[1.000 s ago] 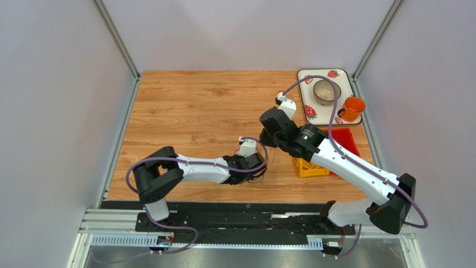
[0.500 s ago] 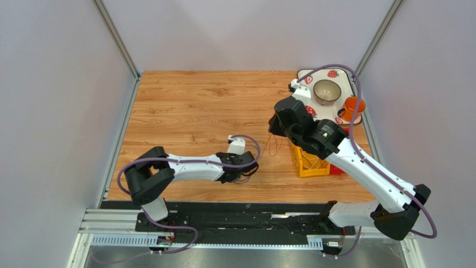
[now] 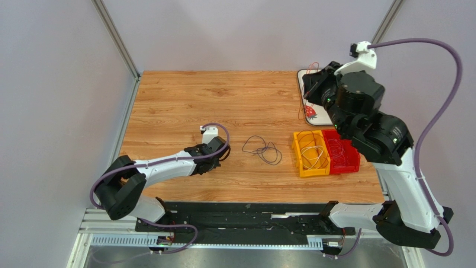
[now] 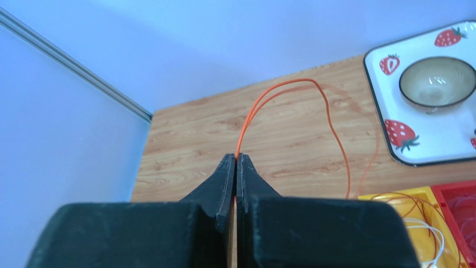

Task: Untangle the cables

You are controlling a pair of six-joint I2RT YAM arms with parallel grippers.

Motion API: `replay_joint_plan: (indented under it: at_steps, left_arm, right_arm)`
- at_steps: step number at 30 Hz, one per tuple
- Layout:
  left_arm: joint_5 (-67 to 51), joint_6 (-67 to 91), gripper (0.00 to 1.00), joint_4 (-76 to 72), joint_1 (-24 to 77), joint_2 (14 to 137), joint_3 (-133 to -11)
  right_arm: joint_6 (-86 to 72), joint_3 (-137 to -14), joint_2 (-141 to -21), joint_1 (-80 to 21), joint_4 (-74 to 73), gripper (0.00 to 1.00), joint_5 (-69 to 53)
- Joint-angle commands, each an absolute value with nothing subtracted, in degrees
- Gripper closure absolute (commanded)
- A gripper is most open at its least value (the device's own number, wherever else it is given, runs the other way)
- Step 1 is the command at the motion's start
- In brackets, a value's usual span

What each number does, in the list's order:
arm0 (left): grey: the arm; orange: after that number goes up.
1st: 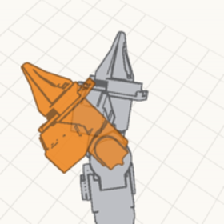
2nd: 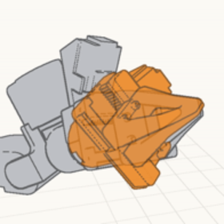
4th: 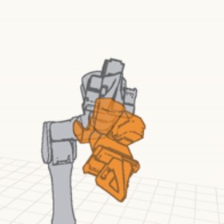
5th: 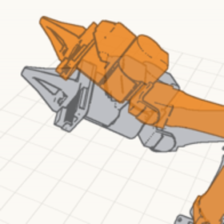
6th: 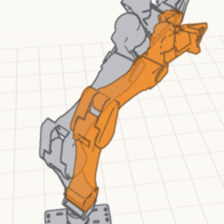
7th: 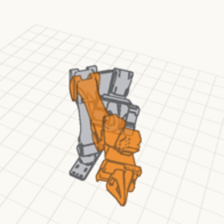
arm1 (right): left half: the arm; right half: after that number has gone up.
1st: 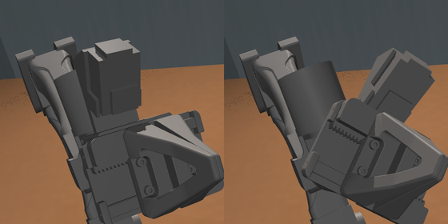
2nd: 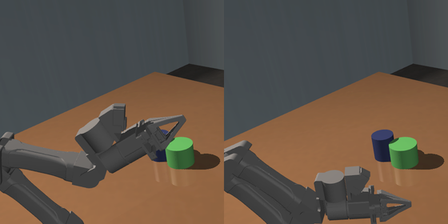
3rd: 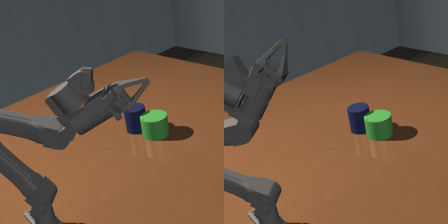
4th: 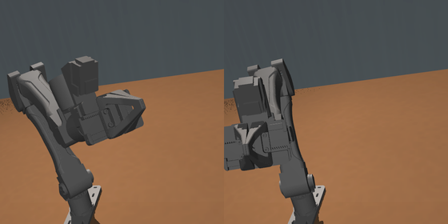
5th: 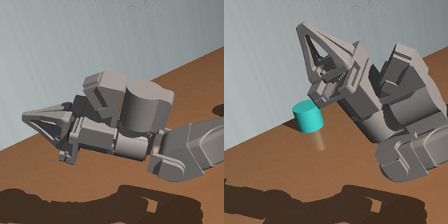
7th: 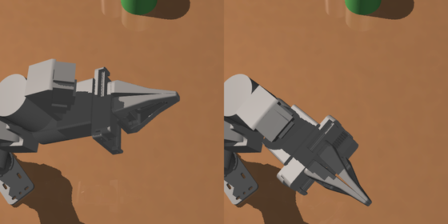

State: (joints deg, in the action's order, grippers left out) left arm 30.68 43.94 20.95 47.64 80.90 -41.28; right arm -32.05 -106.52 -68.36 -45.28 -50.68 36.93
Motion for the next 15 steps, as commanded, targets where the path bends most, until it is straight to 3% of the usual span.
replay_joint_plan:
  at_steps: [1,7,15]
  left_arm:
    - [28.30,42.01,1.00,14.95,47.64,82.09,-40.96]
    - [27.16,41.48,1.00,11.60,47.72,81.30,-39.20]
    - [26.10,40.87,1.00,7.47,47.64,77.26,-35.16]
  right_arm:
    - [-26.99,-114.24,-68.03,-45.09,-49.66,1.00,35.17]
    - [-23.82,-115.41,-68.03,-45.09,-48.52,1.00,35.59]
    - [-23.91,-98.46,-60.56,-45.09,-43.95,1.00,42.80]
